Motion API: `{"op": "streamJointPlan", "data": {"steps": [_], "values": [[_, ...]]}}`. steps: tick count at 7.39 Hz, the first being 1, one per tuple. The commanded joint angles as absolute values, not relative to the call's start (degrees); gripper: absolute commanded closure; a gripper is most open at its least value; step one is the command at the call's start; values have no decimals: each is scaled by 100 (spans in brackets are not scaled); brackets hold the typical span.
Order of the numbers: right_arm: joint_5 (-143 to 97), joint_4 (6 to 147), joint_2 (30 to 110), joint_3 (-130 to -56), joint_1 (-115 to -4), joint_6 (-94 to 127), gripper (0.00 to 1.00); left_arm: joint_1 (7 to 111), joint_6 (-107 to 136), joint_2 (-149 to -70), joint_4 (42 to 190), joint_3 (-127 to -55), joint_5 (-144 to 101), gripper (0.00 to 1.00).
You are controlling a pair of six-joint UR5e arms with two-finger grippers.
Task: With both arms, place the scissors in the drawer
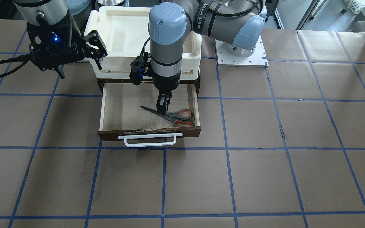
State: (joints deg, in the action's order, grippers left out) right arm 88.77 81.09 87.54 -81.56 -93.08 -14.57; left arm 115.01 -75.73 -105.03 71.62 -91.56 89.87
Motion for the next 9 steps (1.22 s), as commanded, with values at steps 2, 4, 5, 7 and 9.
{"op": "streamJointPlan", "data": {"steps": [2, 4, 5, 7, 9], "values": [[8877, 8104, 8763, -8156, -9299, -1494, 0, 11330, -6791, -10127, 7224, -9001, 9079, 19], [8877, 8104, 8771, -8156, -9299, -1512, 0, 10980, -4723, -9810, 7181, -8982, 9079, 19], [8877, 8104, 8789, -8156, -9299, -1512, 0, 10534, -3632, -9661, 7181, -8913, 8975, 19], [8886, 8104, 8789, -8147, -9299, -1512, 0, 9952, -1979, -9344, 7233, -8859, 9096, 0], [9009, 8138, 8789, -8156, -9299, -1433, 0, 9224, -1390, -9273, 7696, -8868, 9018, 0]]}}
